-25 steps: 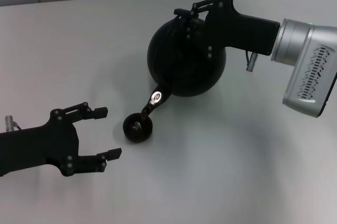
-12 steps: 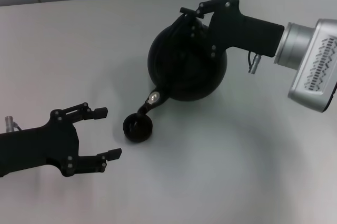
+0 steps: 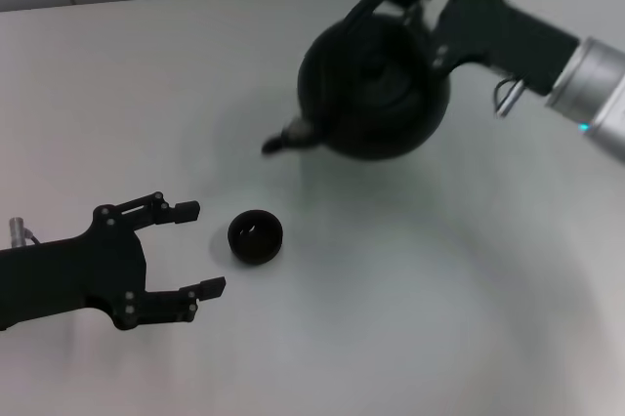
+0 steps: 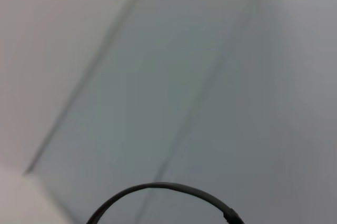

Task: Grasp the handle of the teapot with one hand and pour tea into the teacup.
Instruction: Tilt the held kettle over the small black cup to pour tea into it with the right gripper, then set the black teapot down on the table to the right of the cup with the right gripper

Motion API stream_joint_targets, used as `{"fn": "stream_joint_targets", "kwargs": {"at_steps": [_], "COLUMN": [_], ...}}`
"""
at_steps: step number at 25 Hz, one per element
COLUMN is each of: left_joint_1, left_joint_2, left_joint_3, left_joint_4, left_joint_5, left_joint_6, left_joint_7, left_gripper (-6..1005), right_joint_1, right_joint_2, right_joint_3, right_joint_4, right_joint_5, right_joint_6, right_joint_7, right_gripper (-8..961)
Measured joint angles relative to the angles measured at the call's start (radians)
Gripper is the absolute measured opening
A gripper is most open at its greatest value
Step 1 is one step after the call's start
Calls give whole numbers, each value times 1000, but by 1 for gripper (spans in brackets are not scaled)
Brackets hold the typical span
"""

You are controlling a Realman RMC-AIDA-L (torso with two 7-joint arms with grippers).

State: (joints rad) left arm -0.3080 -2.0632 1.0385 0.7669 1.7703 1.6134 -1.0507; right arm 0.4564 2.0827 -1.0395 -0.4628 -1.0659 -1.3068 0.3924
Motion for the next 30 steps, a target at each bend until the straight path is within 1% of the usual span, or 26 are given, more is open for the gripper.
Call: {"fn": "stream_joint_targets", "kwargs": {"at_steps": [1,3,5,8,12,13,20,23,30], "left_joint_1": [0,1,1,2,1,1,0,-2,-2], "left_joint_2": [0,0,0,0,0,0,0,-1,-1], "left_joint_3": [0,0,0,0,0,0,0,0,0], "left_joint_4": [0,-1,-1,-3,-3,-3,-3,-4,-7], "left_joint_5": [0,0,0,-1,-2,-2,-2,-2,-2], "left_joint_6": [1,2,3,4,5,5,5,5,5], "left_joint_7": [0,0,0,0,0,0,0,0,0], "left_gripper": [862,863,863,863,863,862,863,863,863], "right_joint_1": [0,-11,-14,-21,-22,-22,-23,-24,-15], "right_joint_2": [0,-2,-2,-1,-1,-1,0,0,1], "right_joint_3": [0,14,25,71,83,88,90,90,90], "right_joint_4": [0,19,28,67,101,120,140,149,180], "right_joint_5": [0,60,69,76,76,76,77,77,77], "right_joint_6": [0,11,15,18,23,38,101,138,148], "right_joint_7": [0,70,81,101,107,105,91,29,6], "right_gripper": [118,122,125,131,139,141,154,160,173]}}
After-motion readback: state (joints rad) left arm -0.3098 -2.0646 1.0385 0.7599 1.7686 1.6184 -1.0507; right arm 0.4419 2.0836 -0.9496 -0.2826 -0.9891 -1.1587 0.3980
